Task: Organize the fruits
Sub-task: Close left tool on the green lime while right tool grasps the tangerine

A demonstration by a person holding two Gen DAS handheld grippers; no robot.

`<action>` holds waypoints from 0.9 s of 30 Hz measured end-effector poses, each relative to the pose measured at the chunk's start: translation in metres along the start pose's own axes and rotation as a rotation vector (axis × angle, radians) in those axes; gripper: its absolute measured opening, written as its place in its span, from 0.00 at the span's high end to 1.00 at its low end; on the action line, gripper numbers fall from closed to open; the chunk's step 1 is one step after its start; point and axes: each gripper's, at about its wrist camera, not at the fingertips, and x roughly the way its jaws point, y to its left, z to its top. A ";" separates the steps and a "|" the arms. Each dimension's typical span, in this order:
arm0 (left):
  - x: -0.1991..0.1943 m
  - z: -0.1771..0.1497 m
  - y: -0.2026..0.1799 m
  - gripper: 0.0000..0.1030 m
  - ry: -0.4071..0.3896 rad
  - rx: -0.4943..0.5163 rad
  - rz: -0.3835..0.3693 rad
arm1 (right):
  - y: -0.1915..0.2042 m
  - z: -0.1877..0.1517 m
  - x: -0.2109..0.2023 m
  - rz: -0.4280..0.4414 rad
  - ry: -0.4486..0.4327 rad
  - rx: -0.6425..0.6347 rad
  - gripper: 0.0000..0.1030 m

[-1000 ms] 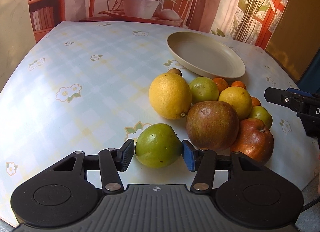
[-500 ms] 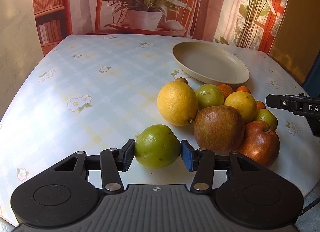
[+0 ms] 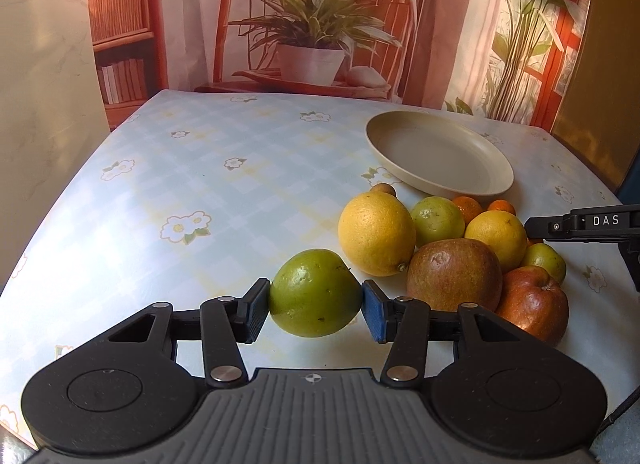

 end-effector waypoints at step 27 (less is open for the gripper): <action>-0.012 0.028 -0.007 0.50 -0.091 0.076 -0.024 | -0.019 0.011 -0.012 0.012 -0.052 0.042 0.71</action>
